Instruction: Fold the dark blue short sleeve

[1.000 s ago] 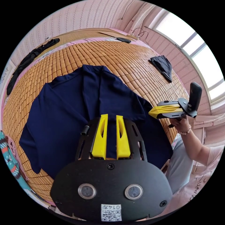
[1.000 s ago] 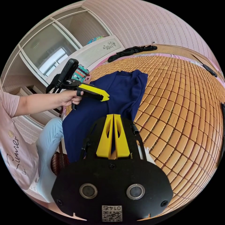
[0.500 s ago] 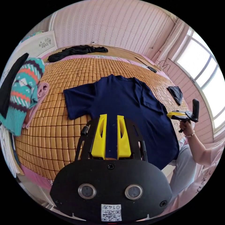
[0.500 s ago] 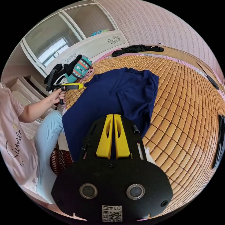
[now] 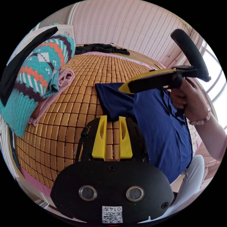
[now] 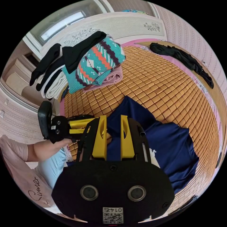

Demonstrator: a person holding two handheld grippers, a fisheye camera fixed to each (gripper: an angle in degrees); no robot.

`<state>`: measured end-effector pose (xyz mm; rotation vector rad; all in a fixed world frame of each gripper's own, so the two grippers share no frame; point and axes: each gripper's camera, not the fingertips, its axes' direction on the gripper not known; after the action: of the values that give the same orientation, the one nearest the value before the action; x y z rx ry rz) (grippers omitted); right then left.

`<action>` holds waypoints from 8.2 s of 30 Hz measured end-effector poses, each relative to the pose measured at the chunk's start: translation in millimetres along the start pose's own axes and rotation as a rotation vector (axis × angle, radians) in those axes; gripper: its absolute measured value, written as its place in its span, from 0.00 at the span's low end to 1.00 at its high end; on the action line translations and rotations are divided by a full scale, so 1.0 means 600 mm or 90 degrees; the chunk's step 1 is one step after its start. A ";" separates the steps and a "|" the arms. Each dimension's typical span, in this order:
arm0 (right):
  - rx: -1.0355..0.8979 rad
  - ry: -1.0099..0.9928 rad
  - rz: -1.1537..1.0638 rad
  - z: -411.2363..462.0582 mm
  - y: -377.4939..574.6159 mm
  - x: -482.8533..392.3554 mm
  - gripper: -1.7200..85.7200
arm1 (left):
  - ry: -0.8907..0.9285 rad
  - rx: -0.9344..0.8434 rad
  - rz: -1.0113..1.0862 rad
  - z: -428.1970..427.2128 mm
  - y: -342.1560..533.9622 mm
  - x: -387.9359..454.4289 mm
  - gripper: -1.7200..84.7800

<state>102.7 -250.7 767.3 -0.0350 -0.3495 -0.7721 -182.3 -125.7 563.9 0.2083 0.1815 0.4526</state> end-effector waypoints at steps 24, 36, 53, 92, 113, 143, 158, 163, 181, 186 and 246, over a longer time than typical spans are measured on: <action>0.100 0.121 0.275 -0.139 0.101 0.076 0.03 | 0.264 0.105 0.172 -0.051 0.034 -0.020 0.09; 0.042 0.089 0.290 -0.172 0.130 0.115 0.06 | 0.259 0.008 0.142 0.004 0.024 -0.021 0.11; -0.014 0.068 0.202 -0.114 -0.142 0.150 0.02 | 0.141 -0.032 0.164 0.034 -0.009 0.036 0.01; -0.107 0.232 0.179 -0.219 0.049 0.119 0.02 | 0.248 -0.076 0.209 0.076 -0.094 0.071 0.11; 0.029 0.163 0.333 -0.346 0.340 0.339 0.04 | 0.149 -0.141 0.090 0.190 -0.380 0.038 0.10; 0.236 0.189 0.395 -0.540 0.503 0.378 0.03 | 0.173 0.096 0.024 -0.026 -0.516 0.075 0.02; 0.157 0.083 0.285 -0.420 0.808 0.147 0.04 | 0.227 -0.059 0.247 -0.132 -0.162 0.075 0.04; 0.089 0.033 0.395 -0.298 0.908 0.141 0.04 | 0.211 -0.179 0.157 -0.037 -0.042 0.058 0.04; 0.024 0.129 0.358 -0.283 0.919 0.058 0.02 | 0.214 -0.150 0.085 -0.118 0.018 0.097 0.07; 0.094 0.037 0.267 -0.251 0.852 0.018 0.03 | 0.196 -0.188 0.202 -0.063 0.023 0.240 0.10; 0.176 0.143 0.566 -0.206 0.711 0.325 0.03 | 0.112 -0.108 0.012 0.015 -0.175 0.085 0.12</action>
<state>562.5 -95.6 754.8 0.1484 -0.1904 0.1565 -92.1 -196.5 540.9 0.0032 0.3126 0.5026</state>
